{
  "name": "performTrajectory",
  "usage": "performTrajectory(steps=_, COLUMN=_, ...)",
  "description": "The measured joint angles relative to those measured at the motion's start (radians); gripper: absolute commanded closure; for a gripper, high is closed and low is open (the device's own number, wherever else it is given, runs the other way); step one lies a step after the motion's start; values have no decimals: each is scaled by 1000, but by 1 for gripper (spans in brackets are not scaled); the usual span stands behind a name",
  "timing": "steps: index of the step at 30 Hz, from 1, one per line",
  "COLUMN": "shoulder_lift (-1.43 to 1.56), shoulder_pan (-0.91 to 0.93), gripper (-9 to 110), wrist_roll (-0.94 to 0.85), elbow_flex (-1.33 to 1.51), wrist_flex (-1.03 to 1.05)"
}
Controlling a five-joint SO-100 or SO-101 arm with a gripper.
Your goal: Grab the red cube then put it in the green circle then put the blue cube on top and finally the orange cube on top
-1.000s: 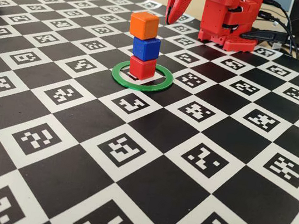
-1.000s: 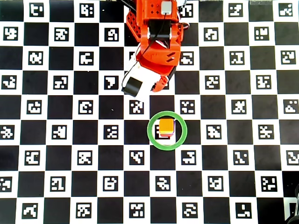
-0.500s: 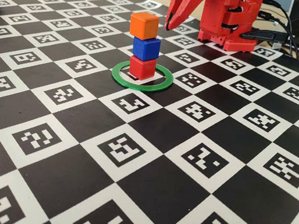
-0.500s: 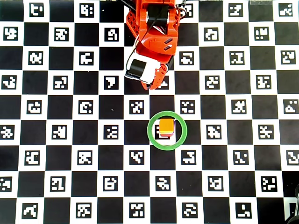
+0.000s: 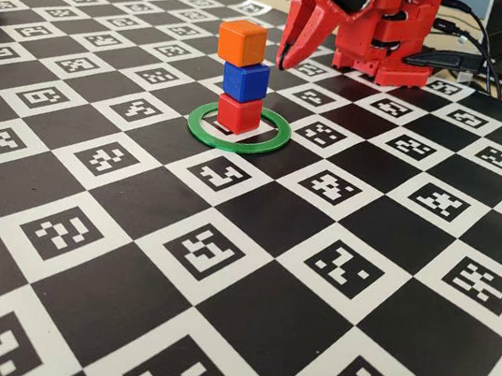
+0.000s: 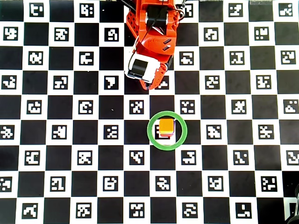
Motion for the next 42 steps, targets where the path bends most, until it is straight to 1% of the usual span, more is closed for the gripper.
performTrajectory(steps=9, shoulder_lift=21, shoulder_pan=-15, gripper=107, wrist_roll=-2, elbow_flex=17, wrist_flex=31)
performTrajectory(steps=19, shoulder_lift=21, shoulder_pan=-21, gripper=107, wrist_roll=-15, elbow_flex=17, wrist_flex=110)
performTrajectory(steps=42, shoulder_lift=21, shoulder_pan=-21, gripper=107, wrist_roll=-48, elbow_flex=17, wrist_flex=114)
